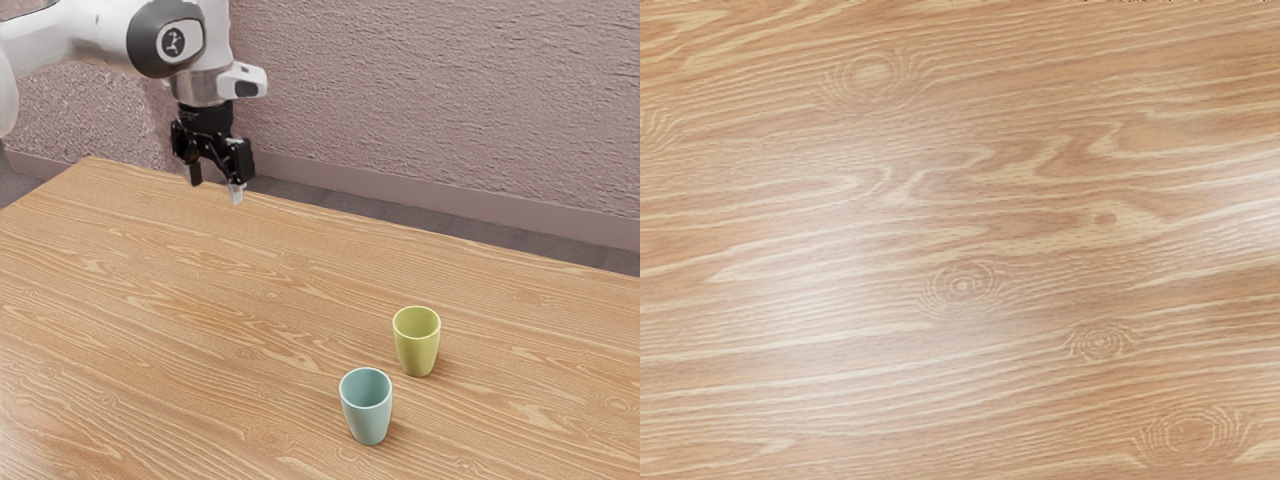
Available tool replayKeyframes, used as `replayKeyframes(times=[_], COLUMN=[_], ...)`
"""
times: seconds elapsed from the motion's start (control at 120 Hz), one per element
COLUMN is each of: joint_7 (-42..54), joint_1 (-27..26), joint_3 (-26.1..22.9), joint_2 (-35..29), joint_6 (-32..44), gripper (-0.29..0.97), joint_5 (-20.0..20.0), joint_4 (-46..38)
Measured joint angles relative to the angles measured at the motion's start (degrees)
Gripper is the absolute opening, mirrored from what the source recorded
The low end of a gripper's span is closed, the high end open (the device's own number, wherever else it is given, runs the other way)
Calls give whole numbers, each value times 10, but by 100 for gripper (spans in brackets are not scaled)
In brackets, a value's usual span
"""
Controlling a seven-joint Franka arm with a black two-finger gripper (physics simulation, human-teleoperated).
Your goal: Place the left cup onto the right cup
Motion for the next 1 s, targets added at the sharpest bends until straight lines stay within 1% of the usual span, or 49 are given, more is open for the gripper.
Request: replayKeyframes(times=[0.175,0.408,0.625,0.875,1.0], joint_7=[0,-1,-21,-55,-69], joint_1=[-13,-12,-15,-33,-37], joint_3=[-5,-34,-77,-84,-96], joint_2=[24,54,49,38,36], joint_6=[42,92,111,123,140], gripper=[68,68,68,68,68], joint_5=[-4,-6,-6,-17,-21], joint_4=[-12,-18,-37,-90,-120])
